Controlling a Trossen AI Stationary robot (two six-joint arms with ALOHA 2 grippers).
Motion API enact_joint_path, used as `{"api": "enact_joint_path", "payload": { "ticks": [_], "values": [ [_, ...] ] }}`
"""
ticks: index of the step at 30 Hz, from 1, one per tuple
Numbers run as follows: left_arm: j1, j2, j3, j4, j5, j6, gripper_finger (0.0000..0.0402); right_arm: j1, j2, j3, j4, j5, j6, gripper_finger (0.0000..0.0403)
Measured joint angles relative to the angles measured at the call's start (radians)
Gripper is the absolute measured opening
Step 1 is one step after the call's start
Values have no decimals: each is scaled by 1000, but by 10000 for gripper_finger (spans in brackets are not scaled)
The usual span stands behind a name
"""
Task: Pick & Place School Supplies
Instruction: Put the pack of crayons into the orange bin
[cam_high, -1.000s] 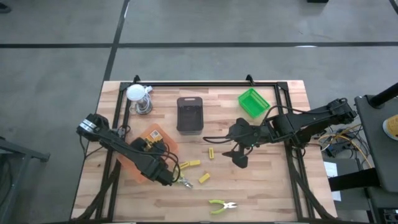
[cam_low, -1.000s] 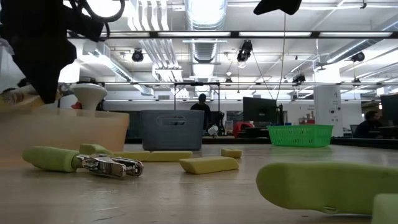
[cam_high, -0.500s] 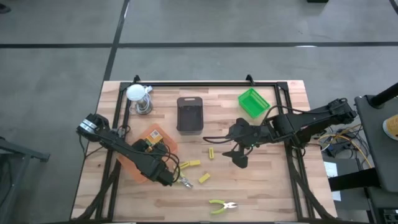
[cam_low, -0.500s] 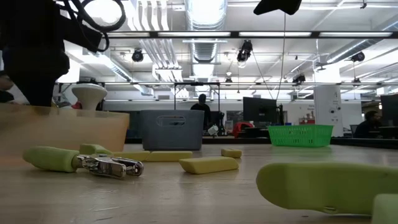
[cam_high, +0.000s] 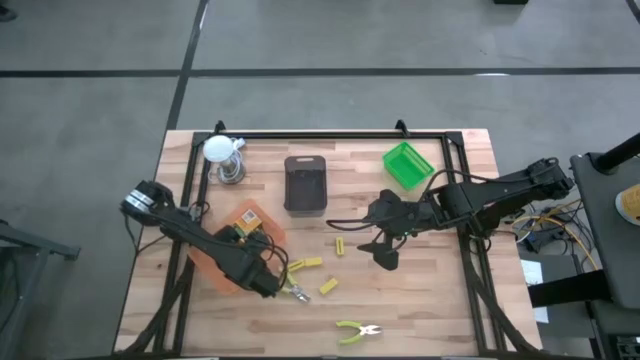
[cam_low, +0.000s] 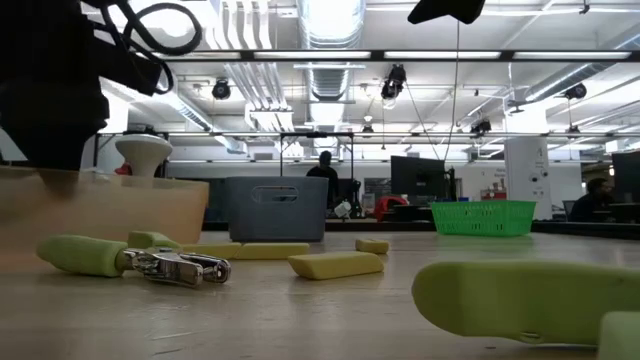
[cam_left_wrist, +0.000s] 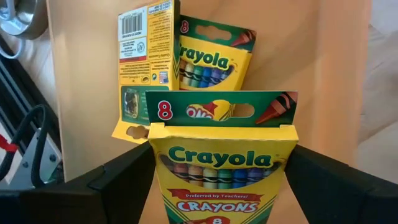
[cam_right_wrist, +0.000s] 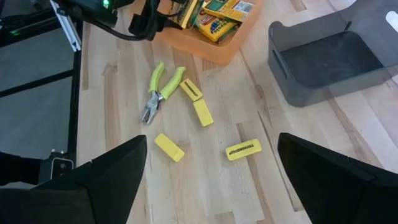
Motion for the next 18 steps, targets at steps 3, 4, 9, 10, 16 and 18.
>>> {"api": "enact_joint_path", "payload": {
  "ticks": [3,4,9,10,16,18],
  "values": [
    [1,-20,-14,7,0,-1,342,0,0,0,0,0,0,354],
    [2,-26,-20,14,0,-1,342,0,0,0,0,0,0,354],
    [3,-60,-71,91,10,-4,342,0,0,0,0,0,0,354],
    [4,-66,-80,105,14,-5,342,0,0,0,0,0,0,354],
    [5,-82,-112,142,36,-12,342,0,0,0,0,0,0,354],
    [6,-82,-112,145,36,-12,342,0,0,0,0,0,0,354]
  ]
}}
